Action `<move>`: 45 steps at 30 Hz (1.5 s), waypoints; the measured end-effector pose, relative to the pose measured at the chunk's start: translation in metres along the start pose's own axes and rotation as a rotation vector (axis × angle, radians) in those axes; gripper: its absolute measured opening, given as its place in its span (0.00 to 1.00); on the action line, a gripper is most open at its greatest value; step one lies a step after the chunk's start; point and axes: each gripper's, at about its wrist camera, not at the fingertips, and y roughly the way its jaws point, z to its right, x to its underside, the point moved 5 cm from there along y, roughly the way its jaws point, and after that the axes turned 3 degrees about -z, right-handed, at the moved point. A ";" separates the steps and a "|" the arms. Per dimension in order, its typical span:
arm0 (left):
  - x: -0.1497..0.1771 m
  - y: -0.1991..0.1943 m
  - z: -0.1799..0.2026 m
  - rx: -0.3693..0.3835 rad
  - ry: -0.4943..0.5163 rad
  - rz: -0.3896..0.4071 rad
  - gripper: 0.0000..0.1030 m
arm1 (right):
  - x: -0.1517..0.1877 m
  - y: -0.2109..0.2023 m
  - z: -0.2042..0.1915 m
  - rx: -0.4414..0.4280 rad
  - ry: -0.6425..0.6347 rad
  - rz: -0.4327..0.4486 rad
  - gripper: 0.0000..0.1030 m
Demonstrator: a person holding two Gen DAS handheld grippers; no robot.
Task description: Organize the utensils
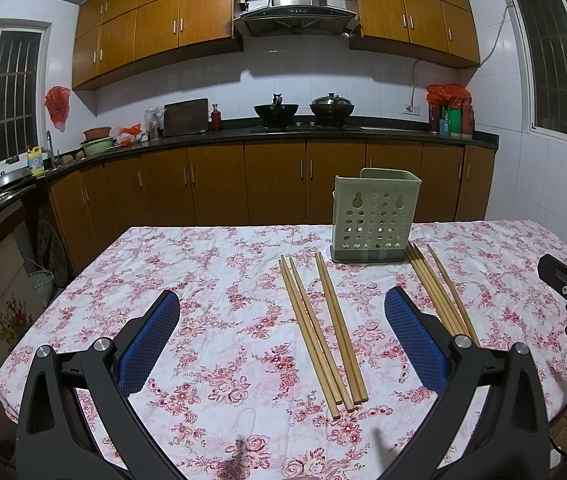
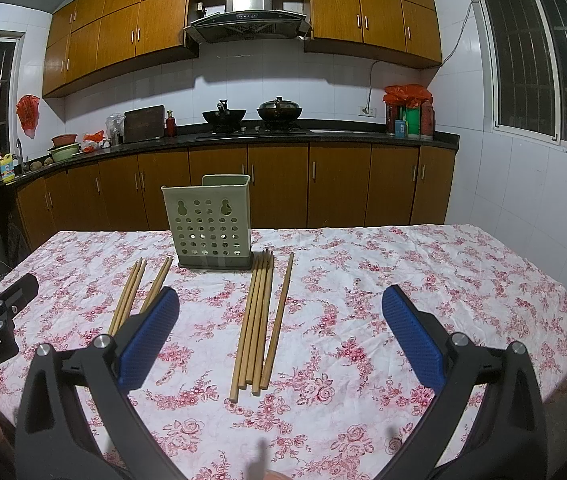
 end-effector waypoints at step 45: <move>0.038 0.139 -0.016 0.107 -0.094 -0.483 0.47 | 0.047 0.186 0.029 -0.047 0.103 -0.564 0.09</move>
